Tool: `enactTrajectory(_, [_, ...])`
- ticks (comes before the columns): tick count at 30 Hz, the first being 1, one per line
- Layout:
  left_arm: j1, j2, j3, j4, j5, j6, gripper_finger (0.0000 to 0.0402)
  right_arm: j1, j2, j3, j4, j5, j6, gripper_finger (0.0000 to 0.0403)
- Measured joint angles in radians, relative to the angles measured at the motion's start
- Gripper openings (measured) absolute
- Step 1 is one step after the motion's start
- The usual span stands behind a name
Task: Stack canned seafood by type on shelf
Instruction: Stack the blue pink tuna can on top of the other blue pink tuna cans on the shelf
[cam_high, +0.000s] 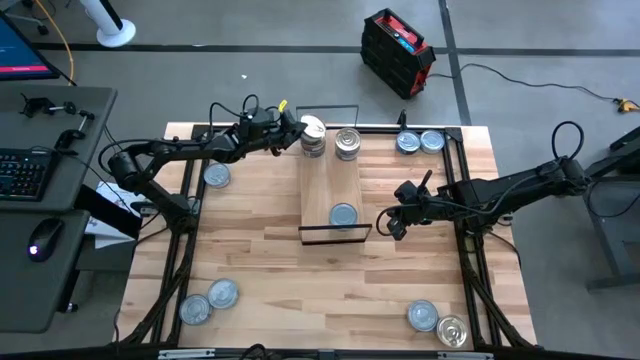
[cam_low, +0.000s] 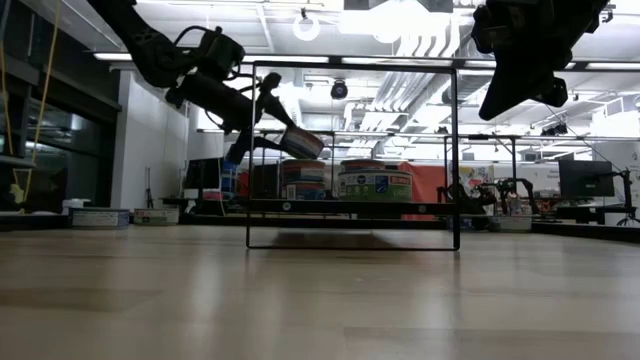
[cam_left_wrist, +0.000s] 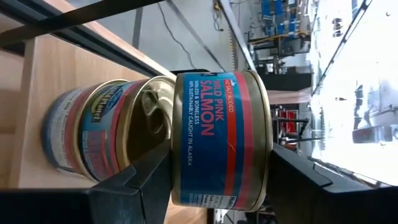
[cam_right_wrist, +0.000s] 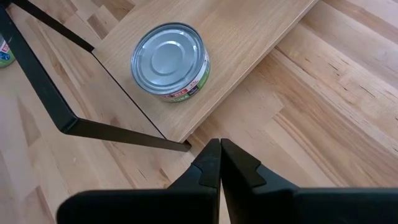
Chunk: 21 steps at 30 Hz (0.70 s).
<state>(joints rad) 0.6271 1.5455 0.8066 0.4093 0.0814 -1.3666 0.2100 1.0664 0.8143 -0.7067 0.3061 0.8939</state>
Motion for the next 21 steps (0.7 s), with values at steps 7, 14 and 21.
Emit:
enactTrajectory(7, [-0.001, 0.0, 0.0, -0.012, 0.0, 0.033, 0.0209, 0.0, 0.0, 0.0, 0.0, 0.0, 0.005, 0.0])
enactTrajectory(14, [-0.011, 0.0, 0.0, -0.006, 0.015, 0.071, 0.0209, 0.0, 0.0, 0.0, 0.0, 0.0, 0.006, 0.0])
enactTrajectory(21, [-0.015, 0.0, 0.0, 0.012, -0.016, 0.104, 0.0209, 0.0, 0.0, 0.0, 0.0, 0.0, 0.003, 0.0])
